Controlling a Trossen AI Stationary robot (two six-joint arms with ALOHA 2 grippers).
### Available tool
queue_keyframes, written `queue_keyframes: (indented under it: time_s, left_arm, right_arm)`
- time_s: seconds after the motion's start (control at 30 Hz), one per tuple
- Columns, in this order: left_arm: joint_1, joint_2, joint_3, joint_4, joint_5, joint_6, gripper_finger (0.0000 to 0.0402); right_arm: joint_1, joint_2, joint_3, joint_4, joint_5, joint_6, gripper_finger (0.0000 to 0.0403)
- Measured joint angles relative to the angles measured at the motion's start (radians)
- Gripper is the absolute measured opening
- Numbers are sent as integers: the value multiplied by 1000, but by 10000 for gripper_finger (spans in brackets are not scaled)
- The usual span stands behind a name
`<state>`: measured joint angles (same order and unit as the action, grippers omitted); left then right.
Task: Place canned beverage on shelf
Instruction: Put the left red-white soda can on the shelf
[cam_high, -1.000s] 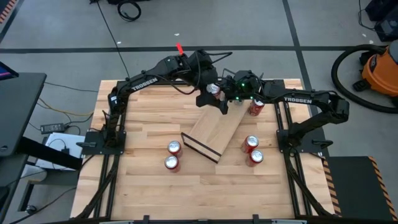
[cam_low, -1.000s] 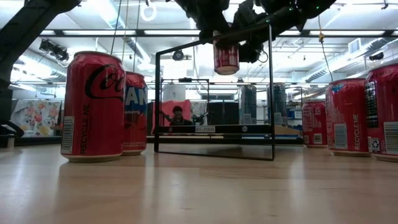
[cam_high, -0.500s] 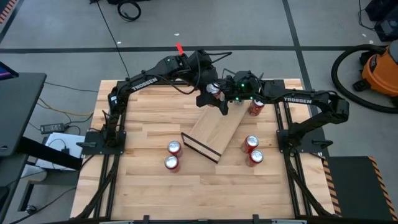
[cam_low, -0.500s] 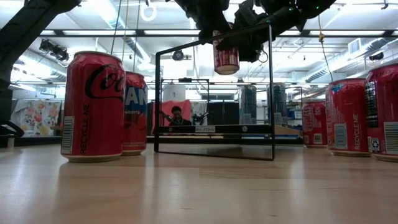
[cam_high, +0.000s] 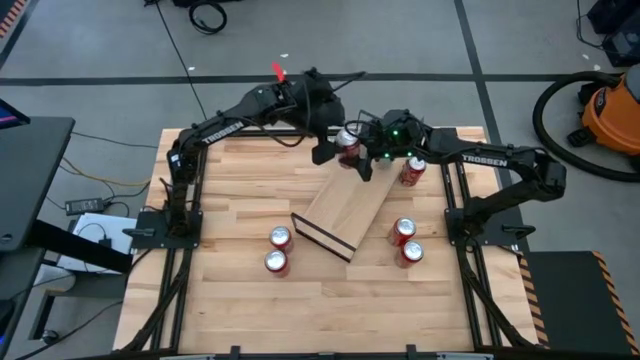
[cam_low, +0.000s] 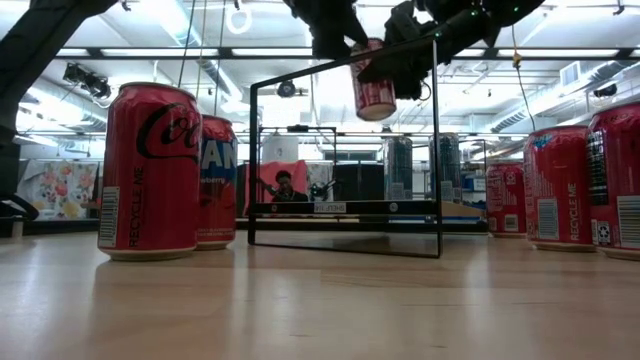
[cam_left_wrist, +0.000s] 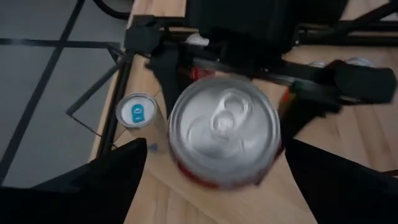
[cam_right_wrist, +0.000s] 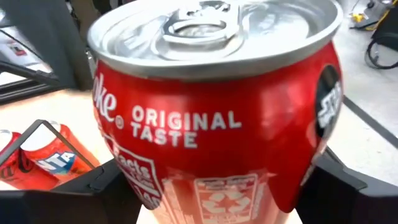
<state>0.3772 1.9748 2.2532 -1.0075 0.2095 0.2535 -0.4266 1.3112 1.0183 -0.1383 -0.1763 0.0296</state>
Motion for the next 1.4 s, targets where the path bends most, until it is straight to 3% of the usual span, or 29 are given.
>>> queue_keyframes:
  time_s: [0.27,0.43,0.7,0.93,1.2,1.4]
  left_arm:
    - [5,-61,0,-2,-68,-37,396]
    - [9,-72,0,-40,-82,-80,393]
    - [-28,-78,-48,-25,-72,-43,352]
    - [-47,-220,-370,170,-54,-82,315]
    - [-34,-412,-702,423,-56,-185,292]
    - [-31,-498,-896,593,-64,-274,290]
  right_arm:
    - [-15,-60,0,-69,7,-3,333]
    - [37,-83,-58,-61,12,43,333]
    - [120,-172,-238,160,206,134,333]
    - [193,-202,-371,343,416,188,334]
    - [244,-159,-518,510,563,273,337]
    - [274,-71,-543,586,650,293,337]
